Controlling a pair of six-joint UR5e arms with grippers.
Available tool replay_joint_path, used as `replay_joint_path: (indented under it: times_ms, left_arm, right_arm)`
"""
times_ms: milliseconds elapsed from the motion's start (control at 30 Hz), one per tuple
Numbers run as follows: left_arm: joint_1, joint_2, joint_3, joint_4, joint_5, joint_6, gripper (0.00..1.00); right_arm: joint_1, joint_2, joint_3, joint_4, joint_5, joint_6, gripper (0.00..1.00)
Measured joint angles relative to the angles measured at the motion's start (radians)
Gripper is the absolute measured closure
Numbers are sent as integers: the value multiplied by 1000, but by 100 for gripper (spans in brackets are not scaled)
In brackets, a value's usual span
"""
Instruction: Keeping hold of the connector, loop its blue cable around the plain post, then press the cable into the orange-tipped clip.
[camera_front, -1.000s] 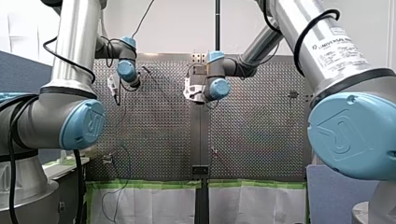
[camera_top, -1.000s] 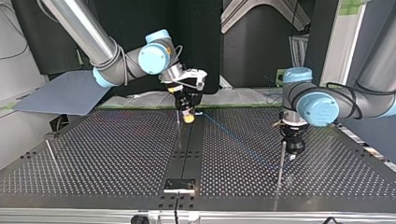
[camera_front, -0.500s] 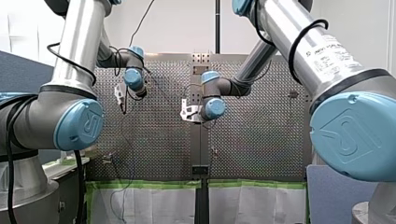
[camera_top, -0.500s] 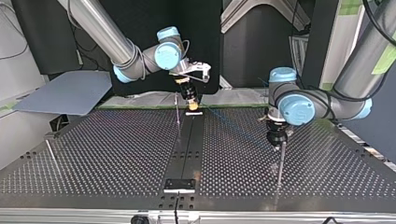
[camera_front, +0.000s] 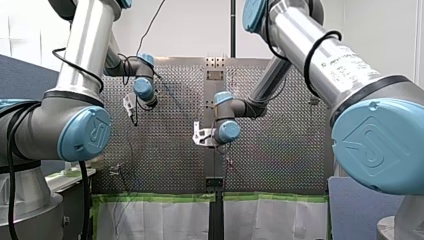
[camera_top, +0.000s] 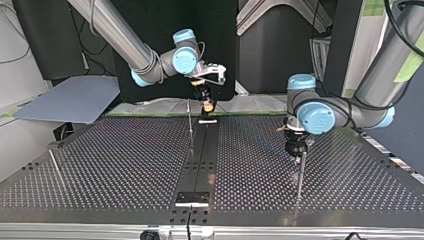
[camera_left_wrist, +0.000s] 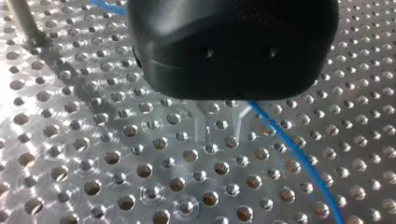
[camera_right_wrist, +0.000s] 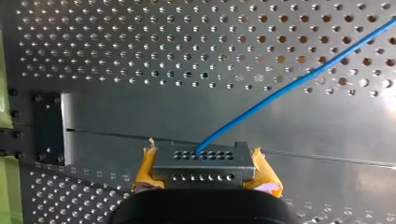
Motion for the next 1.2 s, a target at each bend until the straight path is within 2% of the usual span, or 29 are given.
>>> replay_joint_path:
  times_ms: [33, 300, 333, 367, 533, 567, 767, 933, 1200]
  left_arm:
    - [1, 0, 0, 0, -2, -6, 27]
    - [3, 0, 0, -1, -14, -36, 22]
    - [4, 0, 0, -1, -15, -39, 19]
    - [5, 0, -1, -1, -15, -40, 10]
    - [8, 0, -6, 1, -14, -43, 10]
    - [8, 0, -6, 1, -14, -43, 0]
    - [16, 0, -28, 27, -9, -67, 0]
    - [24, -1, -36, 56, -8, -97, 0]
    - [31, 0, -36, 65, -9, -106, 0]
  right_arm:
    - [0, 2, 0, -1, 0, 0, 100]
    - [0, 13, 1, -8, 2, -1, 100]
    - [0, 16, 1, -10, 3, -1, 100]
    - [0, 23, 1, -12, 5, -1, 100]
    - [1, 64, 1, -20, 14, -4, 100]
    - [1, 75, 1, -24, 17, -5, 100]
    - [7, 129, 1, -60, 41, -4, 100]
    - [14, 177, 1, -90, 47, -3, 100]
    - [17, 253, 1, -138, 54, -3, 100]
